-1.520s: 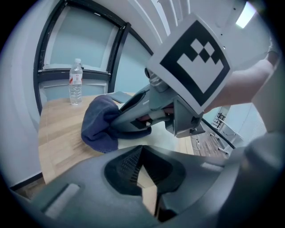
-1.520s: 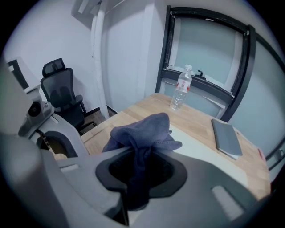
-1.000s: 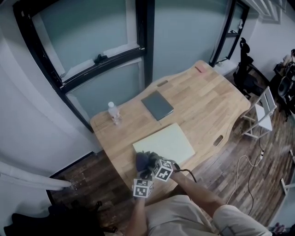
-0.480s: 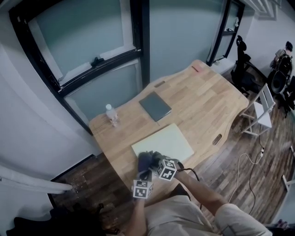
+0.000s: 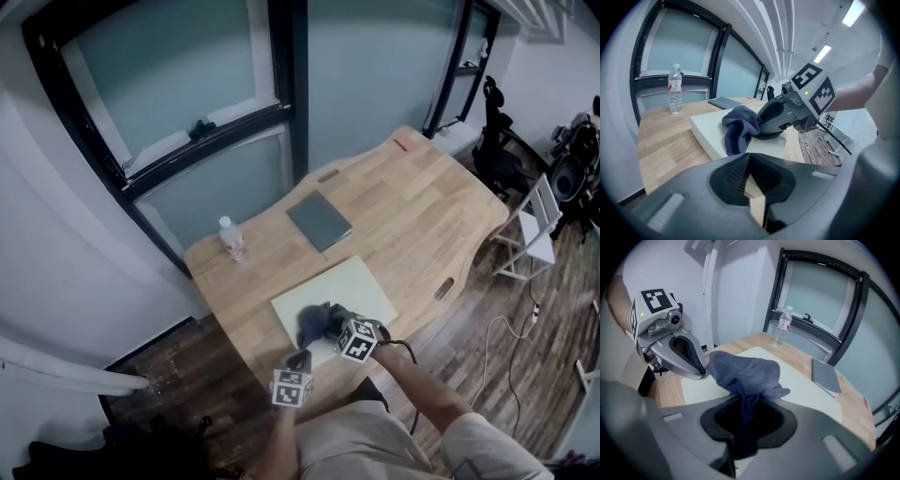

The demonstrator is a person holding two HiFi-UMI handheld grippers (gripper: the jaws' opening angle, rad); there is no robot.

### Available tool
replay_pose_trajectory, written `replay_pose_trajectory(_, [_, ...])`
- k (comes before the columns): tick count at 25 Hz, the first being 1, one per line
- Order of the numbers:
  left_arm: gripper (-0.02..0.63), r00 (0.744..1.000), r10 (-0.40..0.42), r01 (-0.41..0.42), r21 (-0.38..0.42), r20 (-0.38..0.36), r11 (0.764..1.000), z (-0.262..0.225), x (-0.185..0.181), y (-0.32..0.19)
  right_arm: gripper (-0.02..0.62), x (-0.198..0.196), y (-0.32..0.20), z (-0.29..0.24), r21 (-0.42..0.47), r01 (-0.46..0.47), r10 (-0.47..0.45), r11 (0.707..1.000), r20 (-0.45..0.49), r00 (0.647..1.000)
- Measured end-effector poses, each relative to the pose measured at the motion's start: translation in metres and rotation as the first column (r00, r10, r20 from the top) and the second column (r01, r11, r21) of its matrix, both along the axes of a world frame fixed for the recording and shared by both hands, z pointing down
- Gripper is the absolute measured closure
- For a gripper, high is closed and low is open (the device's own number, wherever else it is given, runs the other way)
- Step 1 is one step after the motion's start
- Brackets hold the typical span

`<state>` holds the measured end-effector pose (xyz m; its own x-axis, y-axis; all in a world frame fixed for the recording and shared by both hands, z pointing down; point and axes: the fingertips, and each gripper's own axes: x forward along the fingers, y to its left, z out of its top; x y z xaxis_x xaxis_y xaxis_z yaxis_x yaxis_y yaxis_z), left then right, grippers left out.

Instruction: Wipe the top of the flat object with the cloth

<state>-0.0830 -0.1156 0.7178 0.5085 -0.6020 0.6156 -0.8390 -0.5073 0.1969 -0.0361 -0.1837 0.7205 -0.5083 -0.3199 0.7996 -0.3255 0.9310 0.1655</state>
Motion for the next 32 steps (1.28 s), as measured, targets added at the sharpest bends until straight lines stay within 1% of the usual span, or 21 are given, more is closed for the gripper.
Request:
replay_pose_trajectory(8, [0.598,1.0,0.015,-0.015,-0.002,0.004,1.0,0.001,0.0,0.0,0.515,0.04,-0.024,0.0,0.014,-0.045,0.046,0.999,-0.031,0.998])
replay_pose_trajectory(11, [0.598,1.0,0.011,-0.011,0.006,0.007,1.0,-0.001,0.0,-0.001,0.515,0.057,-0.033,0.002,0.016,-0.079,0.08,0.997,-0.046,0.996])
replay_pose_trajectory(14, [0.598,1.0,0.007,-0.007,0.007,0.003,1.0,-0.002,-0.001,-0.002,0.515,0.069,-0.04,0.001,0.01,-0.111,0.111,0.994,-0.042,0.993])
replay_pose_trajectory(28, [0.598,1.0,0.0,0.0,-0.002,0.004,1.0,-0.001,0.001,-0.001,0.514,0.082,-0.044,0.0,0.009,-0.124,0.124,0.992,-0.027,0.992])
replay_pose_trajectory(32, [0.598,1.0,-0.006,0.006,-0.003,0.004,1.0,-0.002,0.0,-0.002,0.514,0.097,-0.053,-0.001,0.01,-0.177,0.177,0.984,-0.02,0.984])
